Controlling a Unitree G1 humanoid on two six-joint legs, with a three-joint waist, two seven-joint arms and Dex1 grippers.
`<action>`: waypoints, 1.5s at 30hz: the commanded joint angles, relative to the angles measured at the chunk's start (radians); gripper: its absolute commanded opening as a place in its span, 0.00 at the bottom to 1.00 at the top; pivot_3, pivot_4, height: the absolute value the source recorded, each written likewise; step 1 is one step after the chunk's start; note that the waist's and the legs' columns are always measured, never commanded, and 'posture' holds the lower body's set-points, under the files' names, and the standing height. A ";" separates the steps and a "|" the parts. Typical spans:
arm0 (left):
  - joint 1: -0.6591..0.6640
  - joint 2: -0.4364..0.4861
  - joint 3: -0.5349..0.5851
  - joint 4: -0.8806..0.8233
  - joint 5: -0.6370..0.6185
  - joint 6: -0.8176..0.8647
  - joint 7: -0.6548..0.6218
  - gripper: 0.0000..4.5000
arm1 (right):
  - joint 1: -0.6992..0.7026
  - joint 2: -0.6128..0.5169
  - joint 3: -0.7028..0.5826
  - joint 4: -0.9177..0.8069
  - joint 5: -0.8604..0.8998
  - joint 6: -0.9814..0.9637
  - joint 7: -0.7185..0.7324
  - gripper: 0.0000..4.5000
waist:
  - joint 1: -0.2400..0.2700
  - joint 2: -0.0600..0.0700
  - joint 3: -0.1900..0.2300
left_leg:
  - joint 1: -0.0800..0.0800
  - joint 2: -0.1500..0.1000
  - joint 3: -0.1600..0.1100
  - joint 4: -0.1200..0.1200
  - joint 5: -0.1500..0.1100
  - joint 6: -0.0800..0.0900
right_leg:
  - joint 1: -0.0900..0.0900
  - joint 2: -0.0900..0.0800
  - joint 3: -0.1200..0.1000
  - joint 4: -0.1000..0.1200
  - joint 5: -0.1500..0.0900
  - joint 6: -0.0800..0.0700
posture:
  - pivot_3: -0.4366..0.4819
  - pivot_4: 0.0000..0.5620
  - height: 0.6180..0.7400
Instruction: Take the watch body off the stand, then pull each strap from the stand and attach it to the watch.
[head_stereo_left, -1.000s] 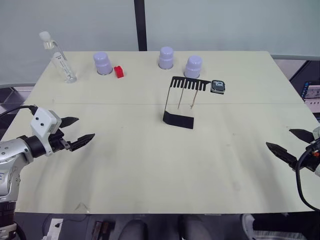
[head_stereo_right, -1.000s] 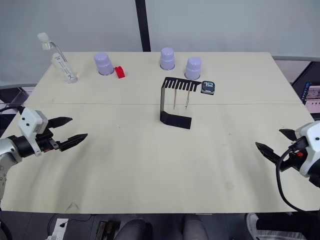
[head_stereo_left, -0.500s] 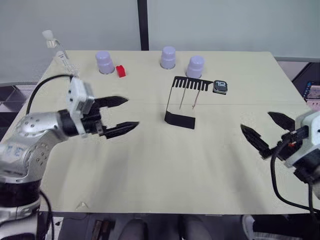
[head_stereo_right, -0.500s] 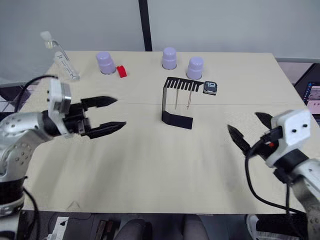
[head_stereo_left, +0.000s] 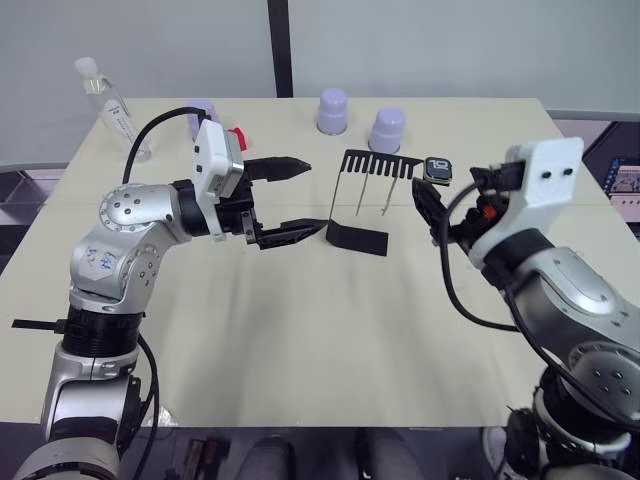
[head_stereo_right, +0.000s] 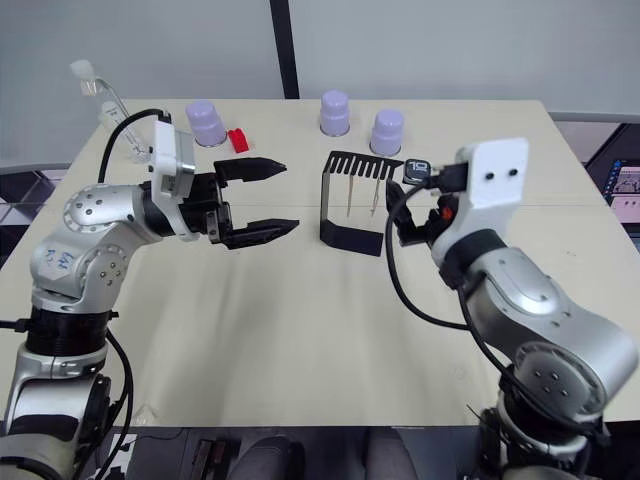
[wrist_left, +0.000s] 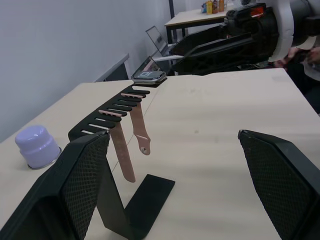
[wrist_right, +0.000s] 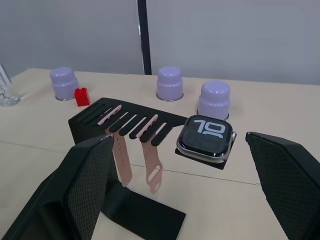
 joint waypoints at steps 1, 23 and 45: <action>-0.026 -0.008 0.004 -0.019 0.005 -0.017 -0.005 0.99 | -0.049 0.030 0.000 0.014 -0.069 0.033 -0.073 1.00 | -0.002 0.000 0.000 | 0.000 0.000 0.000 0.000 0.000 0.000 | 0.000 0.000 0.000 0.000 0.000 0.000 | 0.48 0.27 1.00; -0.050 -0.055 0.006 -0.029 0.021 -0.006 0.019 0.99 | -0.160 0.165 0.079 0.174 -0.353 -0.018 0.011 1.00 | -0.007 0.001 0.000 | -0.001 -0.001 0.000 -0.002 0.002 0.001 | -0.002 0.001 0.001 0.001 0.000 0.001 | 0.48 0.27 1.00; -0.045 -0.043 0.008 -0.050 0.030 0.002 0.039 1.00 | -0.146 0.203 0.105 0.196 -0.496 -0.049 0.104 0.88 | -0.007 0.001 0.000 | -0.001 -0.001 0.000 -0.002 0.002 0.001 | -0.002 0.001 0.001 0.001 0.000 0.001 | 0.48 0.27 1.00</action>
